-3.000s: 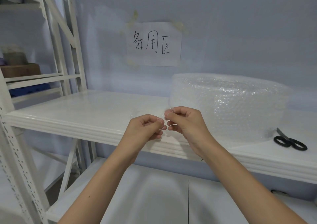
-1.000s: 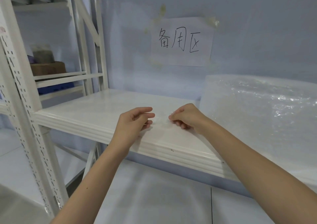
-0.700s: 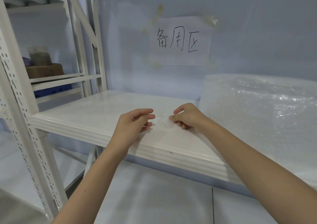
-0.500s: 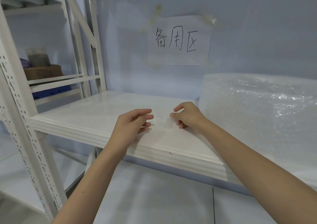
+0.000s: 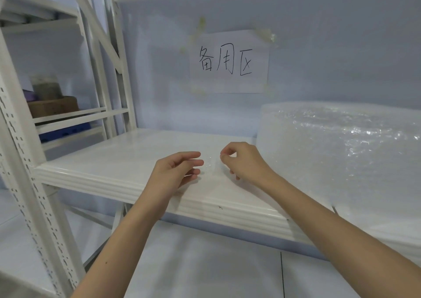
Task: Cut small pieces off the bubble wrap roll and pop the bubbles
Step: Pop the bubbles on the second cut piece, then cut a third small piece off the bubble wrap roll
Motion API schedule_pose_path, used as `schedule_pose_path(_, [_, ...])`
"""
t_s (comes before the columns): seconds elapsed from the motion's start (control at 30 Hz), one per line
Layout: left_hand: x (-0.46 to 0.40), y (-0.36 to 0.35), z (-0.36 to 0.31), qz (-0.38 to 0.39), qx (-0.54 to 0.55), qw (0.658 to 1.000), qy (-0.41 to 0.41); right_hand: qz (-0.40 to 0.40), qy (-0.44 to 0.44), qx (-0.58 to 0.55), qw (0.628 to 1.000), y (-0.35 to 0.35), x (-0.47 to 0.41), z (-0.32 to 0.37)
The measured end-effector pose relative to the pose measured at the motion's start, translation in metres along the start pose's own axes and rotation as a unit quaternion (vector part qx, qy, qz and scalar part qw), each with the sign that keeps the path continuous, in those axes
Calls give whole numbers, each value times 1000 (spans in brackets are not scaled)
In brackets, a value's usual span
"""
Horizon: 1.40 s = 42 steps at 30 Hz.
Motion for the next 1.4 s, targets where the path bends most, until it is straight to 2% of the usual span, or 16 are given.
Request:
schedule_pose_path(0.07, [3, -13, 0, 22, 2, 1000, 2, -3, 16, 26, 1000, 8, 17, 3])
schedule_pose_path(0.3, [26, -84, 11, 98, 4, 995, 14, -13, -22, -31, 999, 66, 105, -13])
schedule_pose_path(0.5, [54, -149, 30, 174, -11, 984, 37, -127, -161, -12, 979, 164, 212, -71])
schedule_pose_path(0.6, [67, -169, 34, 182, -12, 982, 42, -198, -229, 73, 950, 224, 250, -120])
schedule_pose_path(0.67, [75, -182, 35, 183, -11, 982, 38, -207, -258, 171, 928, 250, 258, -157])
schedule_pose_path(0.8, [94, -212, 40, 198, -43, 979, 21, -146, -300, 286, 898, 257, 247, -224])
schedule_pose_path(0.93, [103, -231, 40, 197, -153, 968, -15, -81, -339, 266, 899, 248, 232, -262])
schedule_pose_path(1.17, [107, -242, 34, 218, -248, 944, -25, 27, -354, 275, 894, 249, 218, -260])
schedule_pose_path(1.3, [108, -241, 45, 256, -287, 923, 5, 106, -358, 334, 865, 257, 227, -260])
schedule_pose_path(1.4, [108, -242, 44, 256, -282, 924, 3, 116, -364, 341, 859, 272, 239, -266])
Point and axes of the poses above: each hand's wrist, its own x-axis away from the middle knuckle, its own y-axis out of the back of the hand, z = x × y, the point moved 10 cm from there along -x, towards the middle knuckle, and after that the axes turned 15 degrees about x, right-handed, at the moved point
